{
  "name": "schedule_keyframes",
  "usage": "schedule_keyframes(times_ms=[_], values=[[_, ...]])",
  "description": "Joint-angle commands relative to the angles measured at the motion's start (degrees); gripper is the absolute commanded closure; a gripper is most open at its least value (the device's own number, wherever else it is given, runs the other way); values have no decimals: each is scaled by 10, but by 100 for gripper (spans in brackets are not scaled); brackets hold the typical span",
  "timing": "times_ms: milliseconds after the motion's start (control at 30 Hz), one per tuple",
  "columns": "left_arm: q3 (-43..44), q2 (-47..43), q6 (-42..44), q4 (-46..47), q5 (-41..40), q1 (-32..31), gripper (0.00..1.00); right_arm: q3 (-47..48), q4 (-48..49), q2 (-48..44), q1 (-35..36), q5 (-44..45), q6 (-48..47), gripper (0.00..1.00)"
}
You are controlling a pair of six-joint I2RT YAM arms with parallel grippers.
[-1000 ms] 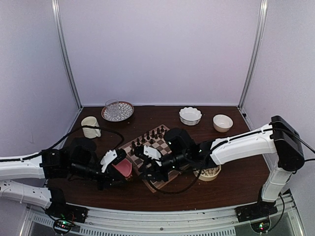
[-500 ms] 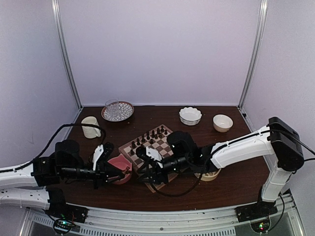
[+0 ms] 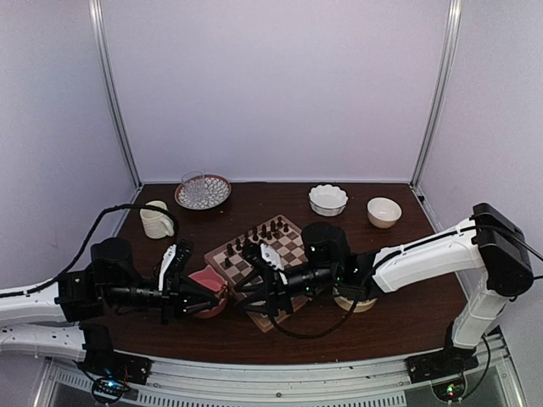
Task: Set up the chess pieces on the board
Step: Pass from the left arm to the right
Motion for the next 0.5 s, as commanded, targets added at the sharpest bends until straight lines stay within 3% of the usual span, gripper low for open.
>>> schedule_keyframes(times_ms=[0,200,467], values=[[0,9,-9,53,34,0,100,-3,29,-17,4,-20,12,52],[7,27,-10,56,45,0,100,4,20,-16,8,-32,7,56],[10,30,-8,53,40,0,100,8,12,-17,9,-45,5,81]])
